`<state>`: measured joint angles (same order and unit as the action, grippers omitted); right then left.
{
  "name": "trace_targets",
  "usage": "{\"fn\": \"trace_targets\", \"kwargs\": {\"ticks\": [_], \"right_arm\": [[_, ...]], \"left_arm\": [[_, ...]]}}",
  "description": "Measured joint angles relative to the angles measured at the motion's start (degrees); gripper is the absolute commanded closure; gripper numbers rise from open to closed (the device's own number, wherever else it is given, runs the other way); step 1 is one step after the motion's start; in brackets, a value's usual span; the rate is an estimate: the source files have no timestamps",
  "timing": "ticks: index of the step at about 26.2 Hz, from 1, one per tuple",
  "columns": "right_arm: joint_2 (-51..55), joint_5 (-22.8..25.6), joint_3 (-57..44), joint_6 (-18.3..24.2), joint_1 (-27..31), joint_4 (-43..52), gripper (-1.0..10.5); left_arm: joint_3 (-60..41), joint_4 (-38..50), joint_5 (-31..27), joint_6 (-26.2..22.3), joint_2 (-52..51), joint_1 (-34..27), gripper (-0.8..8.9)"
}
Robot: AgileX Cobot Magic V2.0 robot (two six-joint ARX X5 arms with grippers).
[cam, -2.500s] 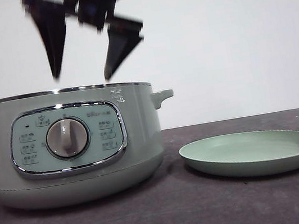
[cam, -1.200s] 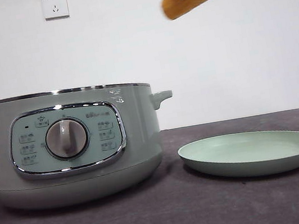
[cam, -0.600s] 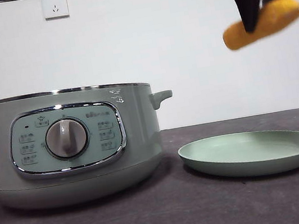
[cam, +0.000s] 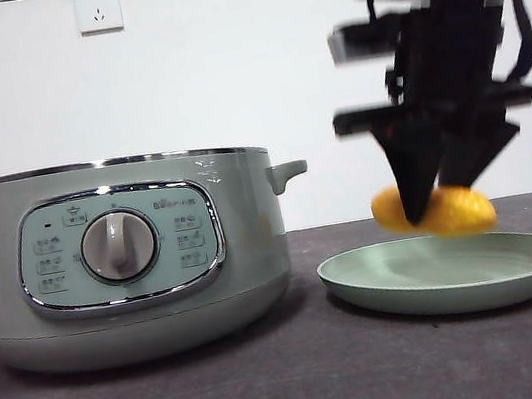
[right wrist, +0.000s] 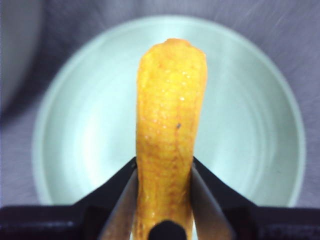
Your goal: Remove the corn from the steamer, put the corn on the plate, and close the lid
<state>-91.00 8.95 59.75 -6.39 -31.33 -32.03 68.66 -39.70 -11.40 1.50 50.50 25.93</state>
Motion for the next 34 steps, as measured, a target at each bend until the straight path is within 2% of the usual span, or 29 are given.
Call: {"fn": "trace_targets", "kwargs": {"ticks": [3,4,7,10,14,18,34], "right_arm": [[-4.31,-1.55,-0.02,0.39,1.11,0.83,9.6],[-5.05,-2.58,-0.02,0.42,1.44,0.85,9.2],[-5.55,-2.97,-0.04,0.42,1.81,1.18,6.7],[-5.55,-2.97,-0.04,0.37,1.97,1.05,5.3],[-5.55,-2.97,-0.04,0.31,2.12,0.72,5.3],[-4.46,-2.99,-0.07,0.17,2.1,-0.09,5.3],[15.56,-2.93,-0.09,-0.09,2.12,-6.1,5.4]], "left_arm": [[0.0,0.0,0.0,-0.02,0.0,0.0,8.22],[0.0,0.0,0.0,0.0,0.0,0.0,8.22],[0.0,0.0,0.0,-0.02,0.0,0.0,8.22],[0.0,0.0,0.0,0.0,0.07,0.0,8.22],[0.0,0.04,0.52,0.0,0.83,0.0,8.22],[0.0,0.66,3.78,0.0,3.19,0.0,8.22],[0.0,7.67,9.68,0.04,18.88,0.0,8.22]]}}
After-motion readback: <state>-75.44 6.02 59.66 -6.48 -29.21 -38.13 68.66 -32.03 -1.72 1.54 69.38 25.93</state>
